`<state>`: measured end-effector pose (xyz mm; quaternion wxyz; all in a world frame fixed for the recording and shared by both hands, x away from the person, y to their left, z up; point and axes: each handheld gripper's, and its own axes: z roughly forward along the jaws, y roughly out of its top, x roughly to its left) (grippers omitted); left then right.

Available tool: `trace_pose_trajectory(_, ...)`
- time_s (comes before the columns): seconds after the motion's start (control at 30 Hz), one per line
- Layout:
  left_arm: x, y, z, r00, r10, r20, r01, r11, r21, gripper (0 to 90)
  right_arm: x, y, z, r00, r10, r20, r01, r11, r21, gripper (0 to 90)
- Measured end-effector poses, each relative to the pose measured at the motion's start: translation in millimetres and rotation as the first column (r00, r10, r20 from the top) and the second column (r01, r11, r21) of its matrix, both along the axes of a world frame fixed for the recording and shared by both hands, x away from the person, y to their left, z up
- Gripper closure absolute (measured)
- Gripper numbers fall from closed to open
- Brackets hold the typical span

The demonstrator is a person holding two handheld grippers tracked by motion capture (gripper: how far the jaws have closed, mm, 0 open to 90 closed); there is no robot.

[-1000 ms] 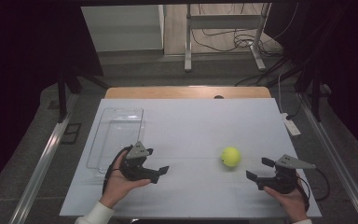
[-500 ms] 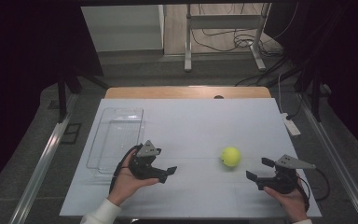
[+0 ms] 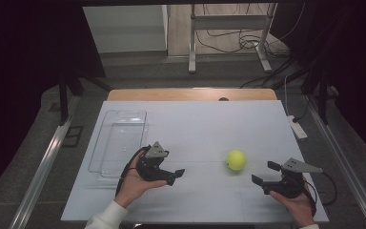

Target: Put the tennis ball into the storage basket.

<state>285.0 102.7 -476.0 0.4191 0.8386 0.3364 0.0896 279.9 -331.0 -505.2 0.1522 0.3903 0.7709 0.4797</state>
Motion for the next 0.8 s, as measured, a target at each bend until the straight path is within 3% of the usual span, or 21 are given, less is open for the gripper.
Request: trace_pose_trajectory(0.8, 11.2, -16.3, 0.2, 0.9994, -0.027, -0.021, 0.027, 0.9996, 0.004, 10.7, 0.2, 0.2, -1.1, 1.0000, 0.002, -0.003, -0.002, 1.000, -0.006, 8.6)
